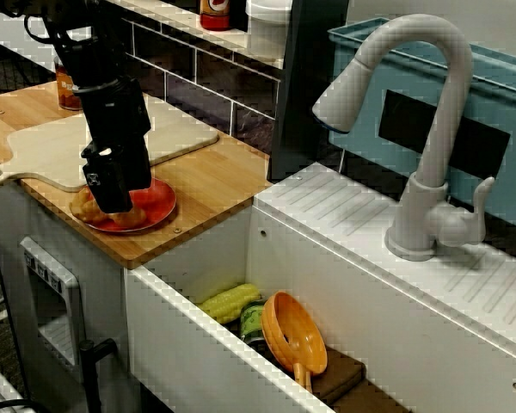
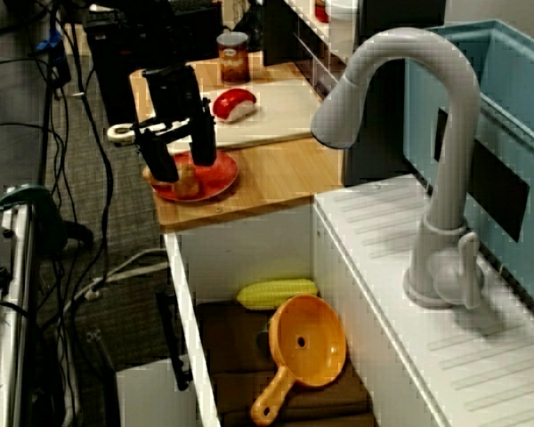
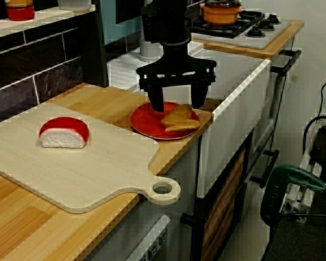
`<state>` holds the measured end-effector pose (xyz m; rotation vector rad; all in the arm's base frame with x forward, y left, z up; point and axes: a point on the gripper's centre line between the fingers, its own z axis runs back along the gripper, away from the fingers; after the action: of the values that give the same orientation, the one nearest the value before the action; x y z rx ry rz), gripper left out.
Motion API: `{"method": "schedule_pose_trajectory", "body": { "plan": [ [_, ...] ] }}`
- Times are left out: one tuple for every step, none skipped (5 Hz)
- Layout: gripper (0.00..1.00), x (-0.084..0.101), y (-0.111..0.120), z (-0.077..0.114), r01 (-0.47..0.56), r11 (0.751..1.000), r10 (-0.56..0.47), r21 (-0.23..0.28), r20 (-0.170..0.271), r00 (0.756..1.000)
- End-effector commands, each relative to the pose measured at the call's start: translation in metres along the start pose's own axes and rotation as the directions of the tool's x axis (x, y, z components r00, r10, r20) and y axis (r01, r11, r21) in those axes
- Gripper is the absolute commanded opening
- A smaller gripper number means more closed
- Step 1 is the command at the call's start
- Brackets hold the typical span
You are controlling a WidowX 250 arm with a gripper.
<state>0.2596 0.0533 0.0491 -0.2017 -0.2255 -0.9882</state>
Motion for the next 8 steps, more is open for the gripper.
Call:
{"method": "schedule_pose_trajectory", "body": {
  "plan": [
    [1.0, 0.005, 0.002, 0.007, 0.018, 0.998, -0.018, 0.052, -0.001, 1.0],
    [1.0, 0.004, 0.004, 0.003, 0.007, 0.998, -0.007, 0.063, -0.004, 1.0],
    [1.0, 0.004, 0.005, 0.0, 0.002, 0.997, -0.001, 0.077, -0.005, 1.0],
    [1.0, 0.004, 0.003, -0.003, 0.005, 0.997, -0.004, 0.081, -0.012, 1.0],
    [1.0, 0.004, 0.001, -0.001, 0.007, 0.997, -0.006, 0.076, -0.009, 1.0],
    [1.0, 0.003, 0.0, -0.003, 0.007, 0.997, -0.006, 0.078, -0.013, 1.0],
    [1.0, 0.003, 0.002, -0.009, 0.004, 0.997, -0.002, 0.08, -0.02, 1.0],
    [1.0, 0.002, 0.003, -0.012, -0.002, 0.997, 0.003, 0.08, -0.02, 1.0]
  ]
}}
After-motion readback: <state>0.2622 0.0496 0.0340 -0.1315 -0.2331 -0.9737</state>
